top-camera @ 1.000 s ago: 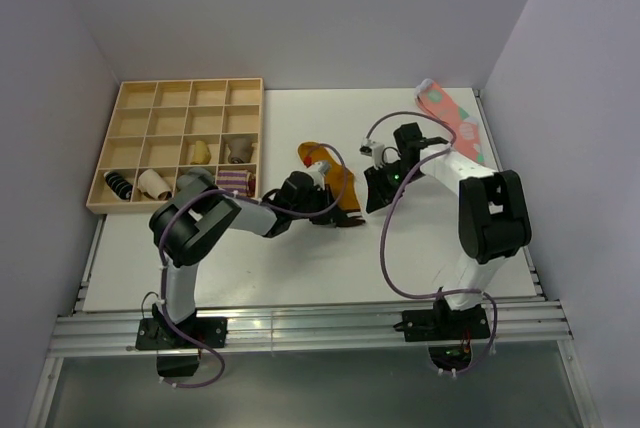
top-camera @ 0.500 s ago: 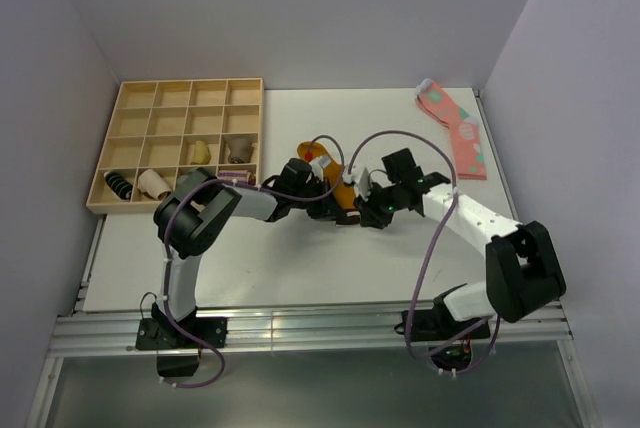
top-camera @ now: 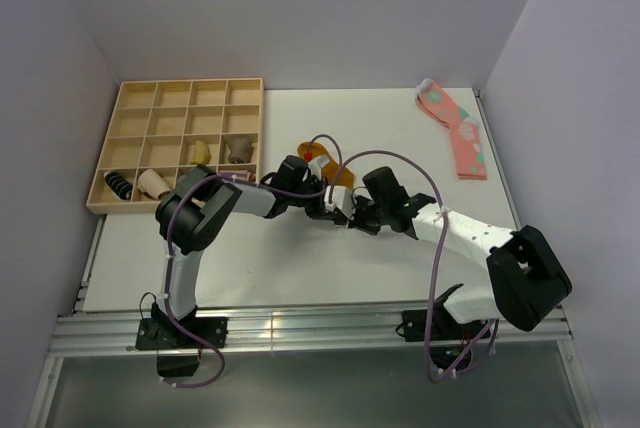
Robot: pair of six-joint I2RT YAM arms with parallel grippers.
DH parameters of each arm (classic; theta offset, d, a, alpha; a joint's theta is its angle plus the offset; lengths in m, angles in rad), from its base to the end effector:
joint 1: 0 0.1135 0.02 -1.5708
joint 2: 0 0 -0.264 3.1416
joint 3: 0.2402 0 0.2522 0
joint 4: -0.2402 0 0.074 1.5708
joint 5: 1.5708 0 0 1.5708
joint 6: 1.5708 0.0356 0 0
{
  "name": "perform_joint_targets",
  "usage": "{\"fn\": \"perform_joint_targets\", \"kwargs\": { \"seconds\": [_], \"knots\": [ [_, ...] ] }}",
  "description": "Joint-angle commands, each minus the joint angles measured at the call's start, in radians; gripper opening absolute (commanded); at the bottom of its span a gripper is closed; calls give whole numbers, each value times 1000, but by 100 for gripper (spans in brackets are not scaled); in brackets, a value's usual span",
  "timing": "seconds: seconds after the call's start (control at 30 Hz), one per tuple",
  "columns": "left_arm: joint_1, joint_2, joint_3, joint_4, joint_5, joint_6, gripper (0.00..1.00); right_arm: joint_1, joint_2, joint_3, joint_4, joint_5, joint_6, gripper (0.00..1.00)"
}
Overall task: Roll the socks
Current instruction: Roll the sock at the center of the board.
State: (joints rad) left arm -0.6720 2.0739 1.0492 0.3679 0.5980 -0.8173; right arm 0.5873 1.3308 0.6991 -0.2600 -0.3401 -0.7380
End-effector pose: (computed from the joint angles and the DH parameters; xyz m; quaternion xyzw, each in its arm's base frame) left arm 0.3066 -0.2695 0.1035 0.0674 0.8647 -0.4802 0.1309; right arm 0.2081 0.1528 0.1900 -0.6161 0.6980 0.1344 0.3393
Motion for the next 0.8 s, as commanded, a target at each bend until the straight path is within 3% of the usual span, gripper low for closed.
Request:
{"fn": "perform_joint_targets", "kwargs": {
  "seconds": [0.0, 0.77],
  "knots": [
    [2, 75, -43, -208, -27, 46, 0, 26, 18, -19, 88, 47, -47, 30],
    [31, 97, -40, -257, 57, 81, 0, 129, 71, -113, 240, 138, -139, 27]
  ]
}}
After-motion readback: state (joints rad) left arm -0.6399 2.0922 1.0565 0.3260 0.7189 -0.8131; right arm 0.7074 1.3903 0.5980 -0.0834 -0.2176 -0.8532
